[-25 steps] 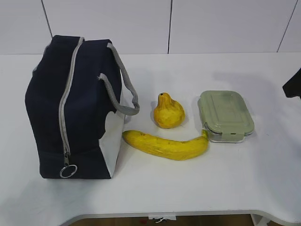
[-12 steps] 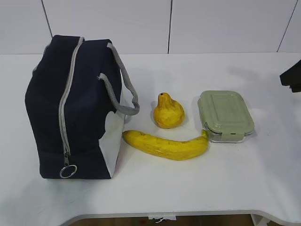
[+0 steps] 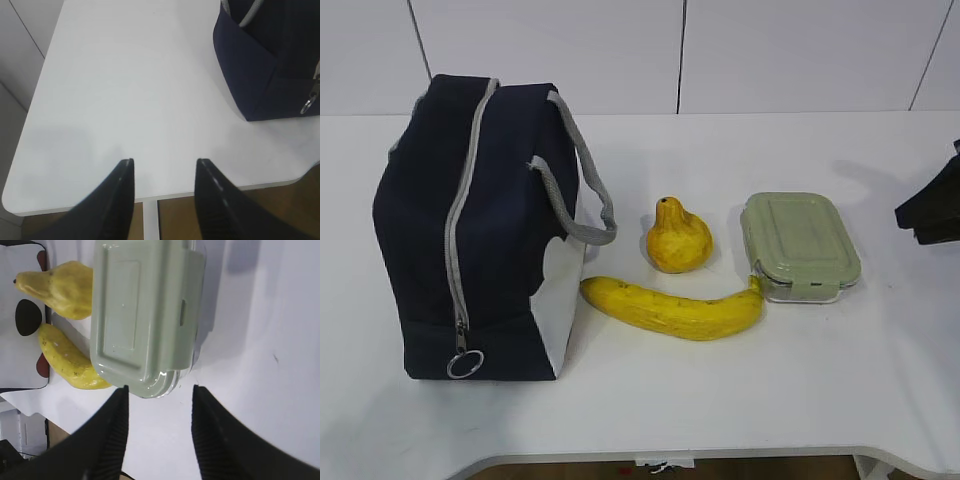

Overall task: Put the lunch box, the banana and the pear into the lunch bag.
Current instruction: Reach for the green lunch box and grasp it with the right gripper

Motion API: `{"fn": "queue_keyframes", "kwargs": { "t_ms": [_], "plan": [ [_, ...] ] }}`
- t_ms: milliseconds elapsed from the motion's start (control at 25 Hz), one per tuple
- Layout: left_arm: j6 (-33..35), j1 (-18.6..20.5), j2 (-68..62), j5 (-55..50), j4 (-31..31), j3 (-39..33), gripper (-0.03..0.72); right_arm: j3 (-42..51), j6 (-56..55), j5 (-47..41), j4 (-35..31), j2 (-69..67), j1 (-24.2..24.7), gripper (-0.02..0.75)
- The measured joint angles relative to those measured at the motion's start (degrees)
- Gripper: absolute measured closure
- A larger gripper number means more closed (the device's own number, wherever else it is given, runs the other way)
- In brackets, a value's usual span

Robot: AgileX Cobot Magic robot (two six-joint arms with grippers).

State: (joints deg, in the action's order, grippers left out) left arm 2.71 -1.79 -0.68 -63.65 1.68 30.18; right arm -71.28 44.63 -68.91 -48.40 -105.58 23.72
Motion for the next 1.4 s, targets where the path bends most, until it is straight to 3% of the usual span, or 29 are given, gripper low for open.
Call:
{"fn": "queue_keyframes", "kwargs": {
  "t_ms": [200,400,480,1400],
  "plan": [
    [0.0,0.0,0.0,0.0,0.0,0.0,0.381,-0.1,-1.0,0.1,-0.3,0.0,0.0,0.398],
    [0.0,0.0,0.0,0.0,0.0,0.0,0.381,-0.1,-2.9,1.1,-0.4,-0.1,0.0,0.183],
    [0.0,0.0,0.0,0.0,0.0,0.0,0.381,-0.1,-2.5,1.8,-0.4,-0.1,0.0,0.138],
    [0.0,0.0,0.0,0.0,0.0,0.0,0.381,-4.9,9.2,1.6,-15.2,-14.4,0.0,0.142]
  ]
}}
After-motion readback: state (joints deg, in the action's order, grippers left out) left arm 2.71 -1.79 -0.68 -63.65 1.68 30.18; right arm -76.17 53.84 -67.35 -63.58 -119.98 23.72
